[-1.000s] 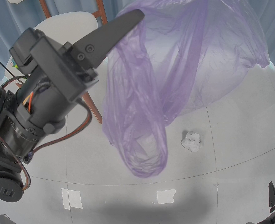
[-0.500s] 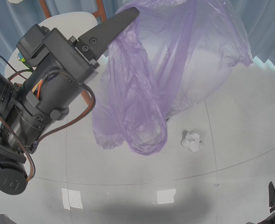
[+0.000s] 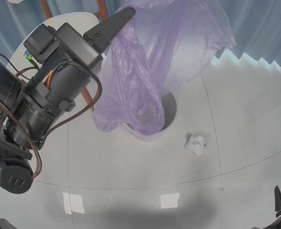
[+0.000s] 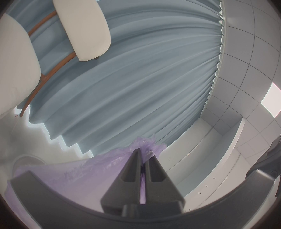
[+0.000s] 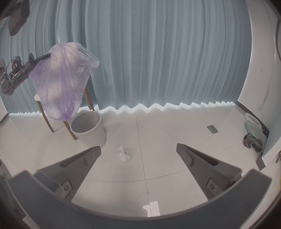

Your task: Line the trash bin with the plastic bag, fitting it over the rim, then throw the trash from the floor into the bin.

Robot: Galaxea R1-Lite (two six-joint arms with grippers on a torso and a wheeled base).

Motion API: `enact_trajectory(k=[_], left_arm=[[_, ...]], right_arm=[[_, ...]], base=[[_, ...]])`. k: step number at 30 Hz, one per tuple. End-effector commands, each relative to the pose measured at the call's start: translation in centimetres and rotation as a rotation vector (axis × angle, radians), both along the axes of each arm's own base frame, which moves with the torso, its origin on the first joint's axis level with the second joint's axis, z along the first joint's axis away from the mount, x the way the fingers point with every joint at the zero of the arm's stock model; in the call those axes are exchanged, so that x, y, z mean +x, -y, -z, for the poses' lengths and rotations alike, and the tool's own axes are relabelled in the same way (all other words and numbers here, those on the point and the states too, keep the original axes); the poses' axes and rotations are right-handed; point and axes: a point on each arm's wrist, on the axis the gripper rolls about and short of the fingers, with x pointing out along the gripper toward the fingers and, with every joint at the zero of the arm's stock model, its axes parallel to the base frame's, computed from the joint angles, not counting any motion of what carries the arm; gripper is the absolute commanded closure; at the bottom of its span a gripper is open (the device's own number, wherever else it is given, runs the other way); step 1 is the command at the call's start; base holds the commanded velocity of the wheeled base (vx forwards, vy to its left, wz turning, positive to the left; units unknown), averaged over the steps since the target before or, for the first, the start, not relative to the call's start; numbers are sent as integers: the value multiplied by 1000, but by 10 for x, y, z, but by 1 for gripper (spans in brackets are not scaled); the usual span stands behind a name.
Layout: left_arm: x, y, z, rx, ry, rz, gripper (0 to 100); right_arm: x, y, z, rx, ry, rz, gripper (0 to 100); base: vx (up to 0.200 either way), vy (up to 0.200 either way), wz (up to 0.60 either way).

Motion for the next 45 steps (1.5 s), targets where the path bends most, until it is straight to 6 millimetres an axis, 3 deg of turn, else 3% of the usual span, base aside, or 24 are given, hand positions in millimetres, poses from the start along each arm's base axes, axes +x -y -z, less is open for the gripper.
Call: enact_trajectory(k=[1, 25, 40, 45], left_arm=[[3, -1, 1, -8, -19, 4, 100], [24, -3, 13, 11, -59, -41, 100], [55, 7, 43, 20, -67, -71, 100], [46, 16, 43, 22, -64, -29, 100]], right_arm=[[0, 0, 5, 0, 1, 0, 0], [0, 0, 5, 0, 1, 0, 0], [0, 0, 5, 0, 1, 0, 0], [0, 0, 5, 0, 1, 0, 0]], base=[[0, 0, 0], [0, 0, 0], [0, 0, 0], [0, 0, 0]])
